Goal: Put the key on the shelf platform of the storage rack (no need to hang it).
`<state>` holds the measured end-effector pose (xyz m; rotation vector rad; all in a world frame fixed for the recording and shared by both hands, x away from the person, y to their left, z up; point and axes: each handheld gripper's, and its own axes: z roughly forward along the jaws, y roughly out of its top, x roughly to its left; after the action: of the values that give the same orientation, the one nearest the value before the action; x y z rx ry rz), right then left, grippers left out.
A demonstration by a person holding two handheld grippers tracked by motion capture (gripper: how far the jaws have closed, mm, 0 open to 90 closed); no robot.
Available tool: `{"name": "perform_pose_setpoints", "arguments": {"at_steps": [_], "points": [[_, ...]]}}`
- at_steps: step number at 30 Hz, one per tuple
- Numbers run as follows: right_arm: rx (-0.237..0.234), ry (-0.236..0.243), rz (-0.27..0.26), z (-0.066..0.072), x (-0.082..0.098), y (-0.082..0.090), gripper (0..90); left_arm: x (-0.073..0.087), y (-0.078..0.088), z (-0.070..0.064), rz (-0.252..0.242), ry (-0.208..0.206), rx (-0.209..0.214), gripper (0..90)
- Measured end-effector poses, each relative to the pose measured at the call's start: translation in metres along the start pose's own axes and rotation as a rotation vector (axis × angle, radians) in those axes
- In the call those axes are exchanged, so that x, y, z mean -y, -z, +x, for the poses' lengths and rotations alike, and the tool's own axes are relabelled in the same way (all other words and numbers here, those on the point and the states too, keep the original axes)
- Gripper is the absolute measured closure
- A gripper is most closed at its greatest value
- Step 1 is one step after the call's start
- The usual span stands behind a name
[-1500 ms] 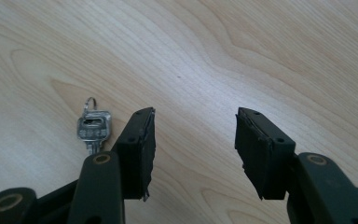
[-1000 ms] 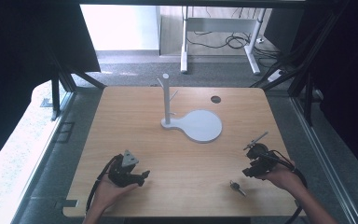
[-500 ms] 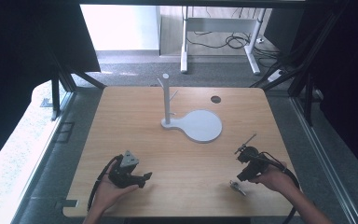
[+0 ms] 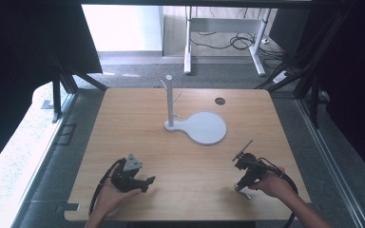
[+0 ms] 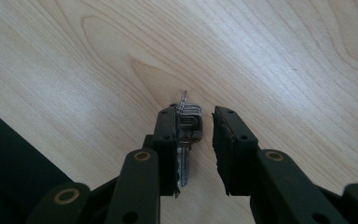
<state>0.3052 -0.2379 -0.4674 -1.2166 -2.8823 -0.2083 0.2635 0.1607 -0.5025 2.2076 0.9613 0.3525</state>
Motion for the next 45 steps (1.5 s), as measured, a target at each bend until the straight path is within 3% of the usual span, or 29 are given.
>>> {"name": "perform_pose_setpoints", "arguments": {"at_steps": [12, 22, 33, 37, 45], "points": [[-0.013, 0.024, 0.037, 0.007, -0.008, -0.012, 78.0, 0.002, -0.001, 0.002, 0.001, 0.011, -0.001, 26.2], [0.013, 0.037, 0.067, 0.009, -0.015, -0.021, 84.3, 0.002, -0.001, 0.004, 0.003, 0.015, 0.000, 26.1], [0.041, 0.055, 0.081, 0.012, -0.020, -0.022, 89.7, 0.003, -0.001, 0.006, 0.008, 0.020, -0.008, 26.1], [0.028, 0.053, 0.081, 0.011, -0.018, -0.021, 89.9, 0.004, 0.000, 0.007, 0.008, 0.022, -0.010, 26.1], [0.035, 0.045, 0.071, 0.006, -0.014, -0.010, 90.0, 0.004, -0.001, 0.008, 0.014, 0.024, -0.015, 26.2]]}}
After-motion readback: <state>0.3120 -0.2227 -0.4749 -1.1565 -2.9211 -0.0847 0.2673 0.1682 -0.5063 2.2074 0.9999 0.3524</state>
